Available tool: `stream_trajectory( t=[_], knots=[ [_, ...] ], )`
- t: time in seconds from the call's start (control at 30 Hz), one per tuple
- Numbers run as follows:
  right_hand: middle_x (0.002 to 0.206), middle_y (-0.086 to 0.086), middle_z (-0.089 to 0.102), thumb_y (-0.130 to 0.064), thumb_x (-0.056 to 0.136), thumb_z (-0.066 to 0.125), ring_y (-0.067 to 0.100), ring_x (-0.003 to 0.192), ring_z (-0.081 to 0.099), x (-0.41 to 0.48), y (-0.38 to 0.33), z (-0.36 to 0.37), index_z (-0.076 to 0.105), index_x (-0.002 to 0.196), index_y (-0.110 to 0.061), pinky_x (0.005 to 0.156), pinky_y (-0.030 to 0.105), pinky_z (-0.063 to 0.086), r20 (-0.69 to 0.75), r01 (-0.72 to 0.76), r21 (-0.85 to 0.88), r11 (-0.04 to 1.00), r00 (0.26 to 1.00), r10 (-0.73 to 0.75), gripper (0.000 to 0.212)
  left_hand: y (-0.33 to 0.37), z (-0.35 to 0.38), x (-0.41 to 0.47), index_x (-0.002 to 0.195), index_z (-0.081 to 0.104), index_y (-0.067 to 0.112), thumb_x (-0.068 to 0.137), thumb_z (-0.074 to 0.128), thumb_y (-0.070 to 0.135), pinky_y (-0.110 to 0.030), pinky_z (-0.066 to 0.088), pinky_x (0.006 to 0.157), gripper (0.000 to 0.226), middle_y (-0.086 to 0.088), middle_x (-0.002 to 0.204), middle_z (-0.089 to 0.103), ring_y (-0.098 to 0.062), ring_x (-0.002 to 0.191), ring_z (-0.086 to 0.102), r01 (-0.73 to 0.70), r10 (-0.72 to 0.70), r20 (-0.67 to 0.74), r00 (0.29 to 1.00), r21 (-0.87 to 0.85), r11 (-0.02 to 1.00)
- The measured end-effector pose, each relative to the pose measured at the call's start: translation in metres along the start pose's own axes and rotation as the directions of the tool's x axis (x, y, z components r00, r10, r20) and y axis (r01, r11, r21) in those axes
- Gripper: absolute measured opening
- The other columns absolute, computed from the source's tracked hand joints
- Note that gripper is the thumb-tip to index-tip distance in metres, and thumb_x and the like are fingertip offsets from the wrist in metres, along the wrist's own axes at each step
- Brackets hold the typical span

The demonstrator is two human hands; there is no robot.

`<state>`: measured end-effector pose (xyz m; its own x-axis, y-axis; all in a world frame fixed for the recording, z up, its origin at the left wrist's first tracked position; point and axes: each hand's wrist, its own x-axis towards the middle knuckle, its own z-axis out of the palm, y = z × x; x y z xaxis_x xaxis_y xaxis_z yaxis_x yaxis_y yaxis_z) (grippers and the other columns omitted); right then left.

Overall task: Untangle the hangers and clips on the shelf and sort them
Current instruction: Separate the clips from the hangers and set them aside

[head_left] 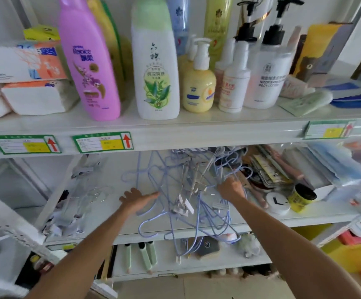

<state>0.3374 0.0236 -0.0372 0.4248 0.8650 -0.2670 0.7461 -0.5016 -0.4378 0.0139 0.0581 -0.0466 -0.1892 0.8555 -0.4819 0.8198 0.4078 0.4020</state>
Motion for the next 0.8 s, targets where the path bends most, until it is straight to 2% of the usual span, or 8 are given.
stream_trajectory(
  t=[0.1,0.17,0.27,0.37,0.47,0.6,0.7,0.8],
  knots=[
    [0.136,0.014,0.044,-0.021,0.096,0.047,0.033,0.119,0.054,0.001,0.003,0.004,0.052,0.132,-0.006,0.091,0.038,0.047,-0.050,0.060,-0.093,0.994,0.997,-0.065,0.039,0.022,0.022,0.006,0.140,0.037,0.005,0.041,0.061,0.096,-0.046,0.034,0.110,0.136,-0.016,0.135,0.041,-0.036,0.129,0.039,0.026,-0.030,-0.056,0.998,-0.073,0.997],
    [0.130,0.012,0.050,-0.016,0.094,0.049,0.031,0.111,0.058,0.003,0.004,0.005,0.057,0.126,-0.006,0.084,0.036,0.049,-0.071,0.064,-0.103,0.993,0.995,-0.071,0.034,0.035,0.035,0.008,0.145,0.030,0.005,0.047,0.071,0.087,-0.047,0.034,0.111,0.134,-0.018,0.141,0.037,-0.037,0.132,0.037,0.030,-0.035,-0.040,0.999,-0.129,0.991],
    [0.099,0.010,0.064,-0.012,0.093,0.048,0.026,0.085,0.065,0.011,0.011,-0.005,0.067,0.096,-0.007,0.068,0.031,0.050,-0.146,0.058,-0.042,0.997,0.987,-0.064,0.019,0.061,0.055,0.004,0.147,0.024,0.000,0.066,0.075,0.070,-0.042,0.034,0.111,0.119,-0.023,0.145,0.035,-0.036,0.133,0.038,-0.020,0.017,-0.140,0.990,-0.021,1.000],
    [0.072,0.004,0.058,-0.008,0.093,0.044,0.021,0.065,0.057,0.026,0.021,-0.023,0.052,0.066,-0.012,0.057,0.029,0.046,-0.194,0.063,-0.010,0.998,0.979,-0.064,0.028,0.090,0.067,0.001,0.147,0.021,-0.002,0.071,0.074,0.065,-0.041,0.032,0.110,0.114,-0.022,0.146,0.033,-0.038,0.134,0.036,-0.046,0.044,-0.121,0.992,-0.015,0.999],
    [0.071,0.007,0.056,-0.011,0.095,0.043,0.024,0.065,0.058,0.036,0.024,-0.032,0.045,0.063,-0.013,0.055,0.030,0.043,-0.201,0.102,-0.008,0.995,0.974,-0.101,0.032,0.111,0.076,0.004,0.144,0.025,-0.002,0.068,0.076,0.065,-0.041,0.033,0.110,0.113,-0.021,0.144,0.035,-0.037,0.134,0.038,-0.031,0.029,-0.105,0.994,-0.014,0.999],
    [0.079,0.013,0.064,-0.004,0.086,0.042,0.030,0.074,0.064,0.037,0.017,-0.035,0.054,0.068,-0.008,0.062,0.035,0.051,-0.211,0.073,0.009,0.997,0.975,-0.070,0.021,0.121,0.072,0.005,0.143,0.028,-0.004,0.070,0.077,0.061,-0.040,0.034,0.109,0.109,-0.021,0.144,0.036,-0.037,0.134,0.038,-0.043,0.039,-0.081,0.996,-0.054,0.998],
    [0.080,0.010,0.057,-0.009,0.088,0.043,0.030,0.077,0.060,0.036,0.013,-0.036,0.054,0.075,-0.007,0.068,0.037,0.053,-0.160,0.044,0.113,0.993,0.987,-0.026,0.017,0.113,0.064,0.001,0.148,0.024,-0.002,0.074,0.071,0.064,-0.042,0.033,0.110,0.110,-0.021,0.148,0.033,-0.038,0.136,0.034,-0.091,0.090,-0.061,0.994,-0.015,0.996],
    [0.089,0.014,0.056,-0.021,0.092,0.046,0.026,0.073,0.054,0.032,0.013,-0.032,0.056,0.077,-0.006,0.065,0.034,0.042,-0.121,0.047,0.253,0.966,0.992,-0.017,0.024,0.101,0.060,-0.004,0.147,0.031,-0.001,0.076,0.070,0.062,-0.040,0.036,0.110,0.102,-0.021,0.147,0.038,-0.037,0.136,0.038,-0.136,0.136,-0.035,0.990,-0.013,0.991]
  ],
)
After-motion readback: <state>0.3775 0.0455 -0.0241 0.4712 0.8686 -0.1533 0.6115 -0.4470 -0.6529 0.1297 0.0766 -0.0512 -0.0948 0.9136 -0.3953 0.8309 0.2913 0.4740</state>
